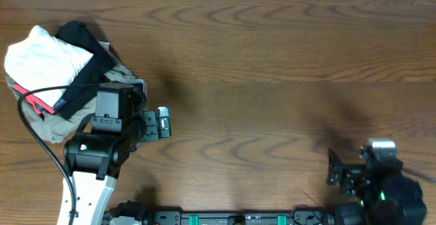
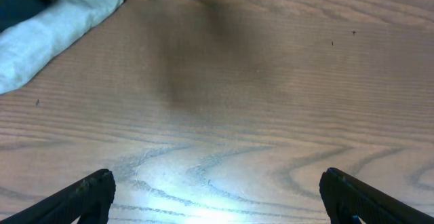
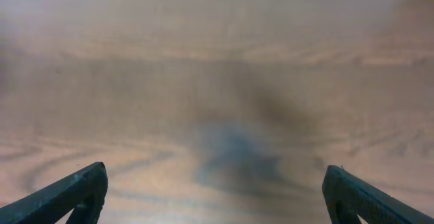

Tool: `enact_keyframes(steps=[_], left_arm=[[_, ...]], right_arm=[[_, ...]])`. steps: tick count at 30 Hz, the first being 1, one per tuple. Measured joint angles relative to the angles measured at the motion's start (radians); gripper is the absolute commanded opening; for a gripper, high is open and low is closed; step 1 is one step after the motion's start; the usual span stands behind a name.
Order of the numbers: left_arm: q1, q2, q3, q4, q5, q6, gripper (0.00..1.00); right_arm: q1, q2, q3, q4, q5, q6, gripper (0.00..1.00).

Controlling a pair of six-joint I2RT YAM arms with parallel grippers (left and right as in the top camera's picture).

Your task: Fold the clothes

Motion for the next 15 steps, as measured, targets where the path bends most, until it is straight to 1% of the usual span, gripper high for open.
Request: enact_keyframes(steps=[4,7,10,15], left_arm=[[0.000,0.000,0.000,-0.001,0.000,0.000,0.98],[0.000,0.000,0.000,-0.002,0.000,0.000,0.98],[0.000,0.000,0.000,-0.001,0.000,0.000,0.98],[0.000,0.001,0.000,-0.003,0.000,0.000,0.98]], right_arm=[[0.000,-0.124,-0.048,0.048,-0.012,0.000,0.99],[0.000,-0.180,-0.130,0.146,-0.023,0.000,0.99],[0.000,-0.180,-0.229,0.314,-0.029,-0.005,0.99],[0.000,-0.177,-0.439,0.740,-0.034,-0.066,0.99]])
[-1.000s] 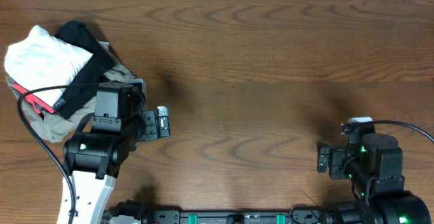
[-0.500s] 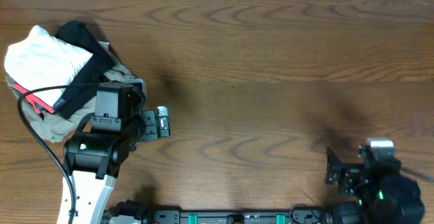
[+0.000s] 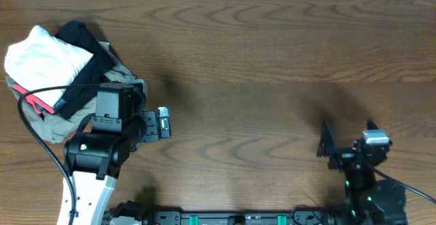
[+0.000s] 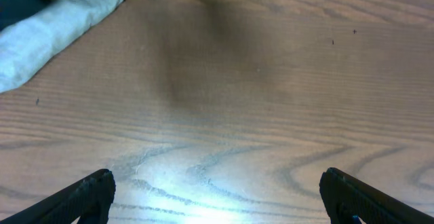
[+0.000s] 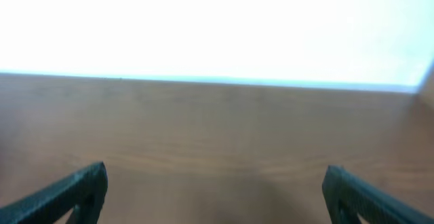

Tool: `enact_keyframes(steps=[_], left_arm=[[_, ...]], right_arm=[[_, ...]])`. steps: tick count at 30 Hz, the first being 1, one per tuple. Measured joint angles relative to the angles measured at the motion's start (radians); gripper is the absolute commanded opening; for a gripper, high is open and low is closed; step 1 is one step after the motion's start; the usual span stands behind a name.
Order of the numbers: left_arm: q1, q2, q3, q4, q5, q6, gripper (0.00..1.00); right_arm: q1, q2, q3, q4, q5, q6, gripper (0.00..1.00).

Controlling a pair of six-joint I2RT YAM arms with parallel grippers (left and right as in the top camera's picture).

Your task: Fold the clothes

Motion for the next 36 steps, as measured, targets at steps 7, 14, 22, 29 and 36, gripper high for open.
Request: enact_keyframes(steps=[7,14,22,29,36], left_arm=[[0.000,0.000,0.000,0.000,0.000,0.000,0.98],[0.000,0.000,0.000,0.000,0.000,0.000,0.98],[0.000,0.000,0.000,0.000,0.000,0.000,0.98],[0.000,0.000,0.000,0.000,0.000,0.000,0.98],[0.000,0.000,0.000,0.000,0.000,0.000,0.98]], right_arm=[[-0.001,0.000,-0.253,0.373,-0.004,-0.082,0.99],[-0.056,0.003,-0.267,0.255,-0.032,-0.111,0.99],[-0.073,0.001,-0.267,0.254,-0.050,-0.114,0.99],[-0.073,0.001,-0.267,0.254,-0.053,-0.114,0.99],[-0.073,0.001,-0.267,0.254,-0.053,-0.114,0.99]])
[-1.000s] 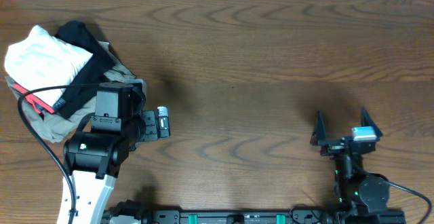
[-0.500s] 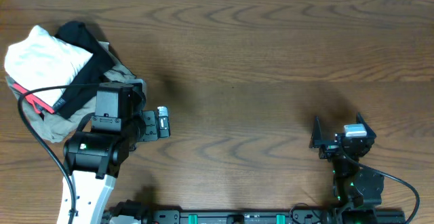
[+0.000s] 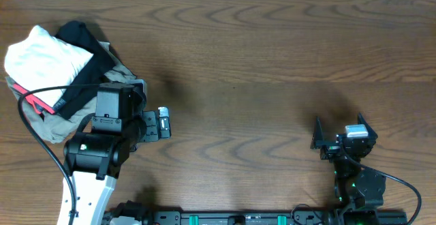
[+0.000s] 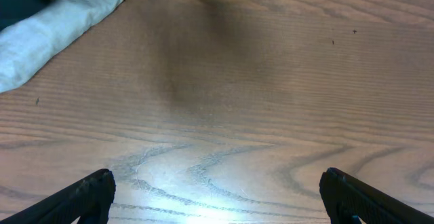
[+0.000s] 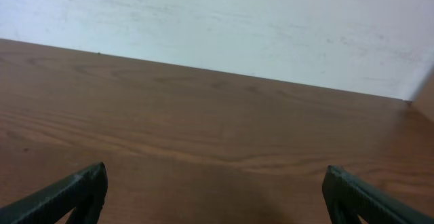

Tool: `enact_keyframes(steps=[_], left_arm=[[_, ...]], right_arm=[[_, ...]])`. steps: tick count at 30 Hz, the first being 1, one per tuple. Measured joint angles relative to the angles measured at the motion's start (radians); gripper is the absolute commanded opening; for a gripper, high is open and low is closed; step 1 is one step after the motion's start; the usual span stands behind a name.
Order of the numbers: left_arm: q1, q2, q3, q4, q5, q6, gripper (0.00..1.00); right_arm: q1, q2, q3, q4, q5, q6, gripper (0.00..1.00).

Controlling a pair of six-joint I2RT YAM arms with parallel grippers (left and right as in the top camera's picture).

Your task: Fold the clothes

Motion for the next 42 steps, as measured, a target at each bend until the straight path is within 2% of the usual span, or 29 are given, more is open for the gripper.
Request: enact_keyframes(steps=[21,29,35,42], left_arm=[[0.000,-0.039,0.000,-0.005,-0.002,0.001,0.98],[0.000,-0.258,-0.049,-0.027,-0.124,0.018,0.98],[0.000,-0.478,-0.267,0.015,-0.220,0.018,0.98],[0.000,-0.785,-0.557,0.218,-0.251,0.019,0.98]], right_arm=[[0.000,0.000,0.000,0.000,0.000,0.000,0.99],[0.000,0.000,0.000,0.000,-0.003,0.000,0.99],[0.000,0.000,0.000,0.000,-0.003,0.000,0.99],[0.000,0.000,0.000,0.001,-0.003,0.000,0.99]])
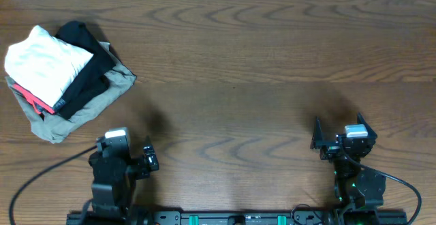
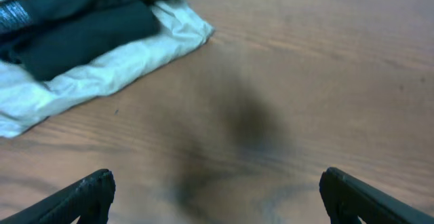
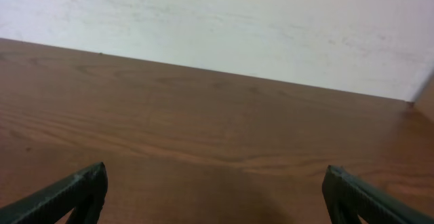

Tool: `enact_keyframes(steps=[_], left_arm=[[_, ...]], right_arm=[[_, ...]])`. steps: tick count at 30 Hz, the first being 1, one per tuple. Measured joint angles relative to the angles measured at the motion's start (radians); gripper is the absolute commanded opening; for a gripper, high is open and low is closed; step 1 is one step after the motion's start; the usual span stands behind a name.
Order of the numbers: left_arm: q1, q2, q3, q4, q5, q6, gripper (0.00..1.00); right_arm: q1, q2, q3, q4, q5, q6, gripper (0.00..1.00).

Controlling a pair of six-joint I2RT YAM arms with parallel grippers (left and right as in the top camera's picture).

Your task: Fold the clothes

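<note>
A stack of folded clothes lies at the far left of the table: a white garment on top, a black one with a red band under it, a beige one at the bottom. The left wrist view shows the stack's beige edge at upper left. My left gripper stands open at the table's front left, well clear of the stack, with nothing between its fingers. My right gripper is open at the front right, empty, its fingers pointing across the table toward the far wall.
The brown wooden table spreads between the arms. A pale wall rises behind the table's far edge. The arm bases sit along the front edge.
My left arm has drawn back from beside the clothes stack to the table's front edge, still open. The stack is now fully uncovered. The right arm has not moved.
At first my left gripper stood open next to the folded stack and the right one faced down at the front right. The right gripper then tipped up to face the far wall and settled. Now the left arm has also pulled back to the front edge.
</note>
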Motion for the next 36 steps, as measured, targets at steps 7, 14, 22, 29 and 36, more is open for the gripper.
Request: enact_keyframes(steps=[7,14,22,29,36], left_arm=[[0.000,-0.188,-0.176,0.224,-0.008,0.021,0.98],[0.030,-0.195,-0.372,0.722,0.011,0.129,0.98],[0.060,-0.192,-0.391,0.688,0.070,0.149,0.98],[0.060,-0.192,-0.389,0.682,0.107,0.150,0.98],[0.060,-0.192,-0.388,0.680,0.119,0.150,0.98]], right_arm=[[0.000,0.000,0.000,-0.001,0.000,0.000,0.99],[0.000,0.000,0.000,0.000,0.000,0.000,0.99],[0.000,0.000,0.000,-0.001,0.000,0.000,0.99],[0.000,0.000,0.000,-0.001,0.000,0.000,0.99],[0.000,0.000,0.000,-0.001,0.000,0.000,0.99]])
